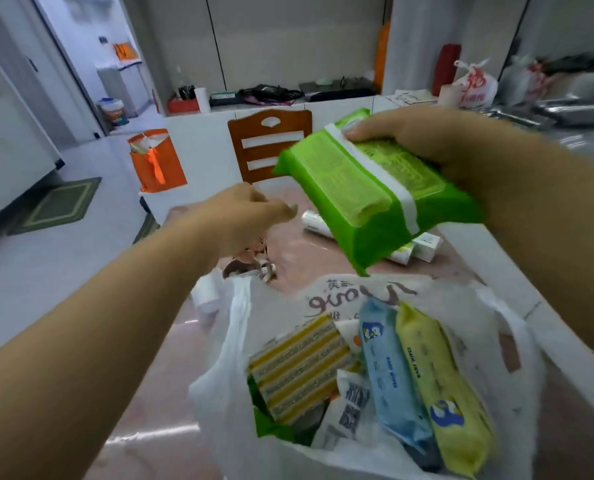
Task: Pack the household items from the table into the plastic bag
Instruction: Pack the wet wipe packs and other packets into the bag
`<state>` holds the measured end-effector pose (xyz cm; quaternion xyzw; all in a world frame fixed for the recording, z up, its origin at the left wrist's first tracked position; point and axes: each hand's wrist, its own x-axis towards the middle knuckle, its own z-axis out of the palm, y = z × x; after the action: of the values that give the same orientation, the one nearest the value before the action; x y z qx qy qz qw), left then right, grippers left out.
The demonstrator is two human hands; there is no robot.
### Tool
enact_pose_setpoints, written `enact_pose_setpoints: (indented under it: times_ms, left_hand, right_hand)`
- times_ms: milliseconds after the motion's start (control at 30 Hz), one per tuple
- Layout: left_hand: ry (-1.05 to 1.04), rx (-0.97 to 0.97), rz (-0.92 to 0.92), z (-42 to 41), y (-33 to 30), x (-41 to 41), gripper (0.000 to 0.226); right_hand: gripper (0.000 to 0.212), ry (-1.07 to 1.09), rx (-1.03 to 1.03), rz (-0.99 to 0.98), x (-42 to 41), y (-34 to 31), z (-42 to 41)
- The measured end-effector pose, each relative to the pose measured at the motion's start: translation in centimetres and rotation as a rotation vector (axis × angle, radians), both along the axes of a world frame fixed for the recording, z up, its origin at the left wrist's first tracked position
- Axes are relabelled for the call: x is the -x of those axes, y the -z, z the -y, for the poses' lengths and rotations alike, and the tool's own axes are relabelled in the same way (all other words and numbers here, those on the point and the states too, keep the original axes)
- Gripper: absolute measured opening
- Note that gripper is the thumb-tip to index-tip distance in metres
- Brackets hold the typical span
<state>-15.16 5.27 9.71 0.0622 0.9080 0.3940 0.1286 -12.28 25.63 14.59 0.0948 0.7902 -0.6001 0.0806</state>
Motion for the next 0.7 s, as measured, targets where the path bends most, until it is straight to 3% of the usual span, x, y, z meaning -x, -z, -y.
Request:
enact_pose_setpoints:
  times_ms: [167, 300, 400, 533, 600, 633, 700]
  left_hand:
    - [0.142, 0.324, 0.002, 2.3, -2.6, -6.4, 0.066]
    - [0.124, 0.270, -0.014, 3.8, -3.4, -10.2, 0.065]
    - [0.150, 0.392, -0.112, 4.3, -2.7, -11.9, 0.068]
    - [0.124, 0.217, -0.123, 4.9, -2.8, -13.1, 0.058]
    - [0.148, 0.182, -0.092, 5.3, -2.9, -13.6, 0.055]
    - [0.164, 0.180, -0.075, 5.5, -2.9, -13.9, 0.052]
    - [0.180, 0.162, -0.054, 5.6, -2.9, -14.2, 0.043]
  right_hand:
    - [0.023, -0.230, -0.221, 0.311, -5.5, 0.6, 2.4]
    - [0.020, -0.237, -0.216, 0.391, -6.5, 3.6, 2.2]
    - [0.028, -0.246, -0.250, 0.462, -7.1, 5.6, 2.6]
    - [0.021, -0.180, -0.231, 0.534, -8.4, 8.5, 5.0]
    - [0.027, -0.129, -0.177, 0.478, -8.2, 9.9, 5.9]
    - [0.029, -0.120, -0.212, 0.433, -8.1, 10.2, 6.3]
    - [0.021, -0.197, -0.512, 0.324, -7.9, 10.4, 6.7]
